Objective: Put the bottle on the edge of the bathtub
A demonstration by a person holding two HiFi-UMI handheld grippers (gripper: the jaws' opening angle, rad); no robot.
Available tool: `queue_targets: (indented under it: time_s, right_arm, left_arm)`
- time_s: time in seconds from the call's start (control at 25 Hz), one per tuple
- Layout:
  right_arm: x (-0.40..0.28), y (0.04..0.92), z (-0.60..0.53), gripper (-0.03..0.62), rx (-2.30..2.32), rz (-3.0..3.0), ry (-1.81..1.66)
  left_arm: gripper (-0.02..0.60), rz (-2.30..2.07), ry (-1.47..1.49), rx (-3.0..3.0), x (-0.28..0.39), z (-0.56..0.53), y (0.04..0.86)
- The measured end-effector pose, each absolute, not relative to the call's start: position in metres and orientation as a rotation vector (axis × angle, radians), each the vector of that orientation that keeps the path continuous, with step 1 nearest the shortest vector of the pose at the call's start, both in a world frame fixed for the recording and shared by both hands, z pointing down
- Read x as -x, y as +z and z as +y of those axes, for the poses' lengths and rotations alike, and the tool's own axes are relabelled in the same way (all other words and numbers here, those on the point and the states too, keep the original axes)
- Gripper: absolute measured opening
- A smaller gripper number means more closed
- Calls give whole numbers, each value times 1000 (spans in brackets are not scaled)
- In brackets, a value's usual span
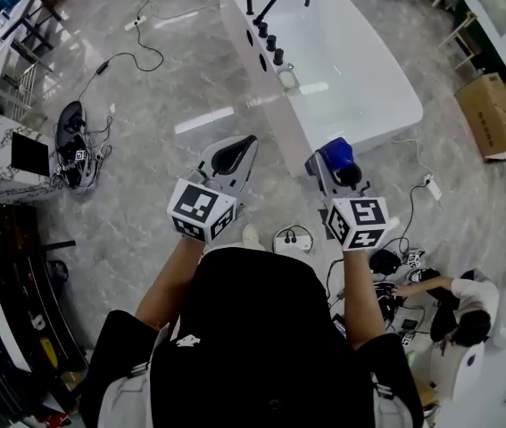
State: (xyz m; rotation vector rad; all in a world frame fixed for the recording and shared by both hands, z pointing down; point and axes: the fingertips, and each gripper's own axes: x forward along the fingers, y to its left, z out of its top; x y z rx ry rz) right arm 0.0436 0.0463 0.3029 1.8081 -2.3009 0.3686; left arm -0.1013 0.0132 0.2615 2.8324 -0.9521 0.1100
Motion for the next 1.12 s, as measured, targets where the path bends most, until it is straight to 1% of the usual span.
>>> queue_targets:
  time_s: [0.2, 0.52, 1.12]
  right_arm:
    - [-46, 313, 23, 166, -1825, -2264, 404]
    - [-64, 332, -19, 166, -1817, -2239, 442]
    - [-136, 400, -129, 166, -1694, -2202, 592]
  left_arm:
    - [12, -919, 128, -2789, 104, -13, 277]
    - [12, -892, 178, -2769, 83, -55, 301]
    - [12, -869, 262, -2634, -1, -158, 362]
